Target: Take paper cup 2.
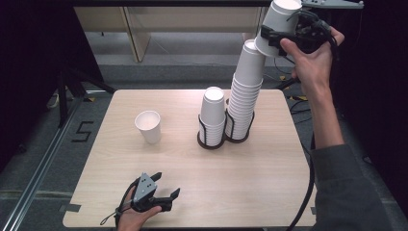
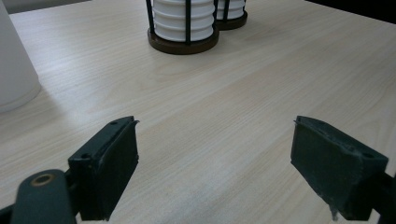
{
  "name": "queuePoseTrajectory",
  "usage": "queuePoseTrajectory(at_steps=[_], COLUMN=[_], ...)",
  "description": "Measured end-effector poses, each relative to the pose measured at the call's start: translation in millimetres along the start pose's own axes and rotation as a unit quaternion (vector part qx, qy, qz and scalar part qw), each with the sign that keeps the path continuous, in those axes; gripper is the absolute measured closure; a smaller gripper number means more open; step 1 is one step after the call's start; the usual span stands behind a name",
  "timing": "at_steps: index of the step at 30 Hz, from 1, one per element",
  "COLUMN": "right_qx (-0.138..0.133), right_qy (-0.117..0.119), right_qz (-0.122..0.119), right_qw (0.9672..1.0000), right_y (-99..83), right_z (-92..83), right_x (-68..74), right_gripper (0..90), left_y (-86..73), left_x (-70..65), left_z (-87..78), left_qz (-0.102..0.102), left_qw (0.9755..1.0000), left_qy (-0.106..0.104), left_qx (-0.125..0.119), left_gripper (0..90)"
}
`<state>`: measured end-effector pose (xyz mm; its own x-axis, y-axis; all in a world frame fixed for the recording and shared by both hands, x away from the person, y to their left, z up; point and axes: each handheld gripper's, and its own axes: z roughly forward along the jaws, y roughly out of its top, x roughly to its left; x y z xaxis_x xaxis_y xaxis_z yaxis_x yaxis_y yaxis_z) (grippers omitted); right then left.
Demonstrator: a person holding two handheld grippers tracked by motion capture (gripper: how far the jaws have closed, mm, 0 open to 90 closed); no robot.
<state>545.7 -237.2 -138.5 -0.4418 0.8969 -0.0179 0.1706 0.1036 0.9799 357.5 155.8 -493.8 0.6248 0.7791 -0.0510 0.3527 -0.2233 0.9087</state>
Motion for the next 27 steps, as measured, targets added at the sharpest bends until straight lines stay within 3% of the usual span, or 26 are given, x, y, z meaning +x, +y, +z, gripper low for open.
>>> queuePoseTrajectory(at_steps=[13,20,27], right_qx=[0.015,0.02,0.026], right_qy=[0.018,0.027,0.061], right_qz=[-0.013,-0.022,-0.02], right_qw=[0.9996,0.9992,0.9976], right_y=[-30.5,-57.0,-93.4], right_z=[-44.1,-61.9,-68.7], right_x=[3.6,12.6,29.1], right_gripper=[16.6,16.6,16.6], left_y=[-0.1,-0.2,-0.2], left_x=[-0.1,-0.2,-0.4], left_z=[0.5,0.4,0.1], left_qz=[0.001,0.001,0.002], left_qw=[1.0,1.0,1.0], left_qy=[0.004,0.005,0.005], left_qx=[0.006,0.007,0.006], left_gripper=[14.6,14.6,14.6])
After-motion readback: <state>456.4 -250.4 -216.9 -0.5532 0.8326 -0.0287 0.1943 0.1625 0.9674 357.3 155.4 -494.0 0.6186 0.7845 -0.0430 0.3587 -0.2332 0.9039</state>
